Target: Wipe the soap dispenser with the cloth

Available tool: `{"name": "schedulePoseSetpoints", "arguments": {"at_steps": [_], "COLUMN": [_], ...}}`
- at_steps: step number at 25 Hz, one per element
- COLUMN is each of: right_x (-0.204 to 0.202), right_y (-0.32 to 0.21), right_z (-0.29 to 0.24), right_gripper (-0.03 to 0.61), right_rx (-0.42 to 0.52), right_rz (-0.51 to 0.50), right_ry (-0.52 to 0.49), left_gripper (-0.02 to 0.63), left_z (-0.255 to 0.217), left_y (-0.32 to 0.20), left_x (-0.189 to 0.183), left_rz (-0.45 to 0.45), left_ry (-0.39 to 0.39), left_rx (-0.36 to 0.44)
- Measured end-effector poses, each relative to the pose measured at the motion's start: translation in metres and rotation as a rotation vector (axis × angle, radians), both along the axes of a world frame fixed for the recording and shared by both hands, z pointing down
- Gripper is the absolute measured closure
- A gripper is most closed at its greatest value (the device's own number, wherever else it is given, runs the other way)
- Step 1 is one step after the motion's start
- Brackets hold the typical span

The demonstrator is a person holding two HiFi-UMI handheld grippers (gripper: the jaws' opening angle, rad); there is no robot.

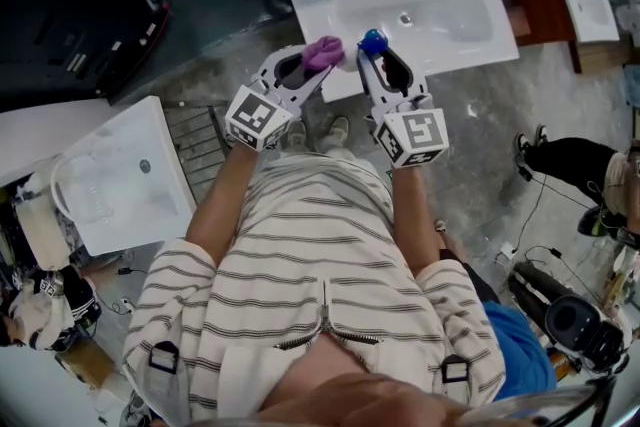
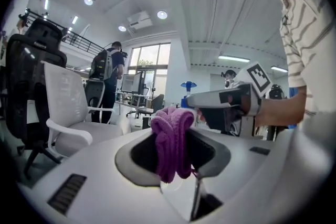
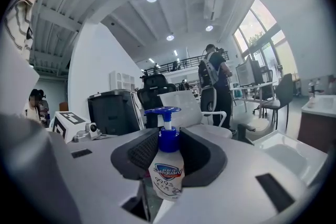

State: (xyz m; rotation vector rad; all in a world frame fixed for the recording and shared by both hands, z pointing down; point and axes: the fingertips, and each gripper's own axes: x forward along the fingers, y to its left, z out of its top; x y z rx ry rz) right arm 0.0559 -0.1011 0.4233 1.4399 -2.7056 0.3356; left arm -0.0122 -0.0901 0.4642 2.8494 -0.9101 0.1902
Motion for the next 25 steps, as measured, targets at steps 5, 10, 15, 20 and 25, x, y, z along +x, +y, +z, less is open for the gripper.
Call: {"name": "schedulePoseSetpoints", "arguments": {"at_steps": [5,10,15,20,25], "right_x": [0.004,0.012,0.022,0.028,0.036], "right_y": [-0.015,-0.031,-0.062,-0.099,-0.145], "right_z": [0.005,0.012,0.025,0.047,0.074], "right_gripper": [0.446,0.448,0.446,0.446,0.446], "right_rx": [0.026,0.037,0.049,0.044,0.047], "right_rz": [0.052,0.07,0.073,0.083,0.099], "right_ry": [0.018,0.04,0.072,0.092,0.113], "left_gripper": [0.483,0.483,0.483,0.483,0.483], "left_z": [-0.006,-0.008,-0.002,0.013,0.028], "left_y": [-0.01,-0.015,-0.024,-0.035,-0.046], "left_x": [-0.006,-0.003,-0.001,-0.003,-0.003], "left_rz": [-0.15,-0.227,-0.271,-0.296,-0.313], "left_ry": [0.007,-0.051,-0.077,-0.094,-0.099], "left_rx": [0.02,0.068,0.064,0.034,0.007]}}
